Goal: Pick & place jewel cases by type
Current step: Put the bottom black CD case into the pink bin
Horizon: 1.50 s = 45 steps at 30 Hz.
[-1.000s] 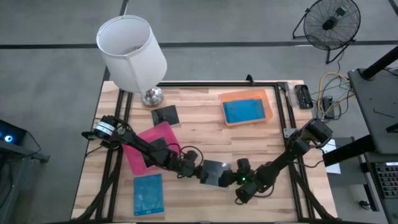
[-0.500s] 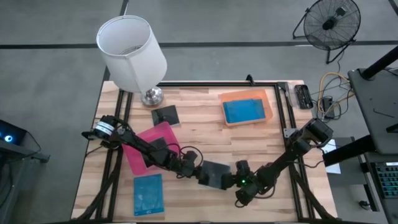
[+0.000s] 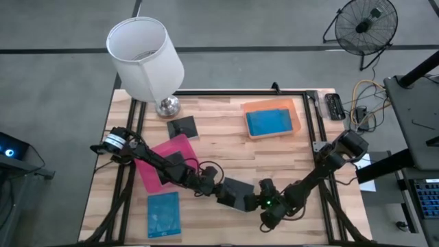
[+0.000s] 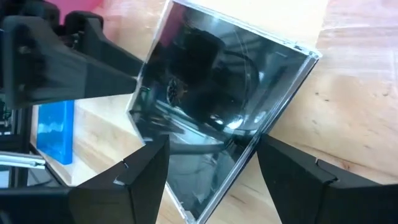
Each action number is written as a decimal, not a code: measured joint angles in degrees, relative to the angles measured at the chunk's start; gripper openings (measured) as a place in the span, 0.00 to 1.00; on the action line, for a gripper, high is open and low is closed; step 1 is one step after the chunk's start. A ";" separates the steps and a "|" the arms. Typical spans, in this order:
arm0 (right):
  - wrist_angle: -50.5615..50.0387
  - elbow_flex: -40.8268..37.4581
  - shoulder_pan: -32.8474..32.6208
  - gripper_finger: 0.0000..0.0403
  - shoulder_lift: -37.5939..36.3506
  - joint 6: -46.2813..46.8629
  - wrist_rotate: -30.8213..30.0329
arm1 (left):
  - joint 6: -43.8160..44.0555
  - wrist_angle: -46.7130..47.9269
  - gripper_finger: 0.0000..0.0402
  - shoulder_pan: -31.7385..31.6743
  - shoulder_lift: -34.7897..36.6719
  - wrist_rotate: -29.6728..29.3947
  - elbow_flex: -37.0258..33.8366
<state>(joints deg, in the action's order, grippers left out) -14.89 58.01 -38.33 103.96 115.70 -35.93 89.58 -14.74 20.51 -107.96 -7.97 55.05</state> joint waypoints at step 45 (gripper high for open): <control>-2.33 3.58 4.14 0.58 -4.37 -7.37 -11.34 | -0.07 -0.53 0.59 -0.02 -0.07 0.49 -0.27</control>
<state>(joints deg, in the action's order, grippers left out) -17.22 61.60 -34.19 99.59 108.33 -47.27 89.51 -15.28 20.49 -108.03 -7.48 54.78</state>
